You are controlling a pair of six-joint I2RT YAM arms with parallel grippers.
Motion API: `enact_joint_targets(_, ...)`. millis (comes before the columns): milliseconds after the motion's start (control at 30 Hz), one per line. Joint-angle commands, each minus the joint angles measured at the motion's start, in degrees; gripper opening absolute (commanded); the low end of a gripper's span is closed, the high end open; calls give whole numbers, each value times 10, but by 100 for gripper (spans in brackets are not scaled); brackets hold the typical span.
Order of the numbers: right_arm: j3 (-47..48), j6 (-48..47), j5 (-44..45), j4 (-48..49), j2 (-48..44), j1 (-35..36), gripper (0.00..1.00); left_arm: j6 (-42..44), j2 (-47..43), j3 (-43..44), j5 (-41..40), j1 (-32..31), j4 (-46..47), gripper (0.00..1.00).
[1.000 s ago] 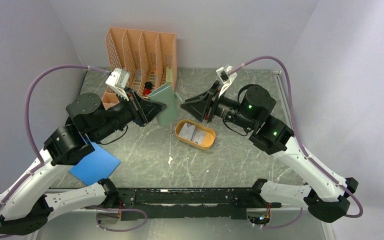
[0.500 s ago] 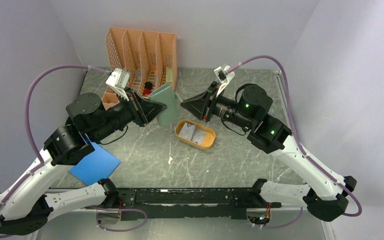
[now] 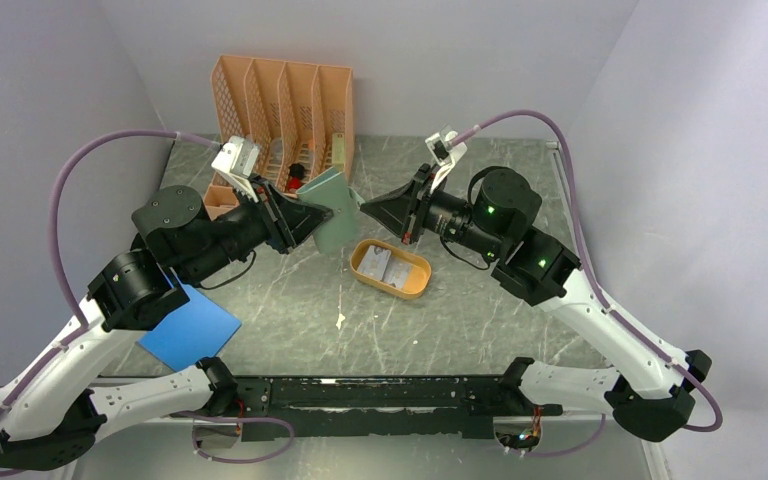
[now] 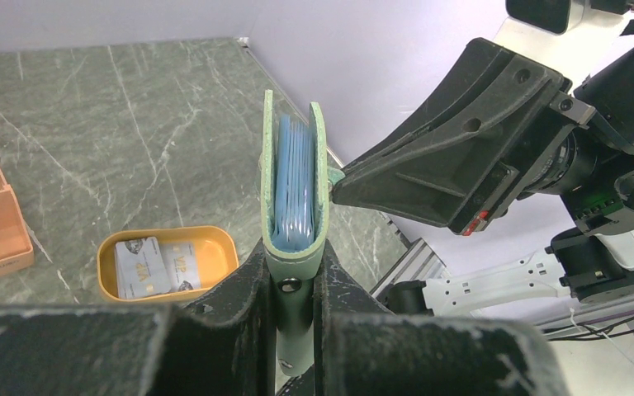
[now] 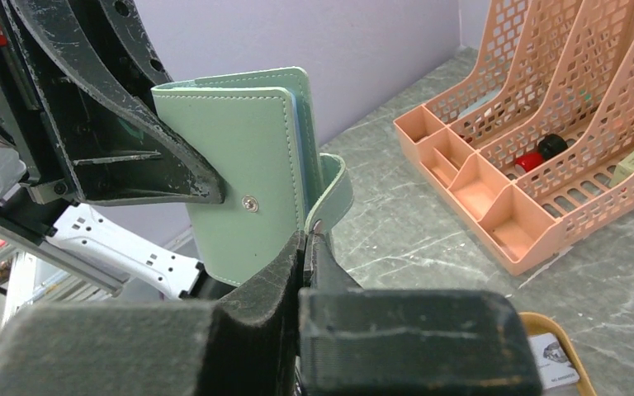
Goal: Put the credit cards into the card holder
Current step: Close the card holder.
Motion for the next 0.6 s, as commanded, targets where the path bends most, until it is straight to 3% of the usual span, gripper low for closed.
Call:
enact_joint_targets(0,14,-11,-8,7,-3,-4,0,7,-8,17,10,-3,23,5)
enact_joint_targets(567,71,-61,-124,-44,22,-4,0,25,9,32,-1,-3,20,5)
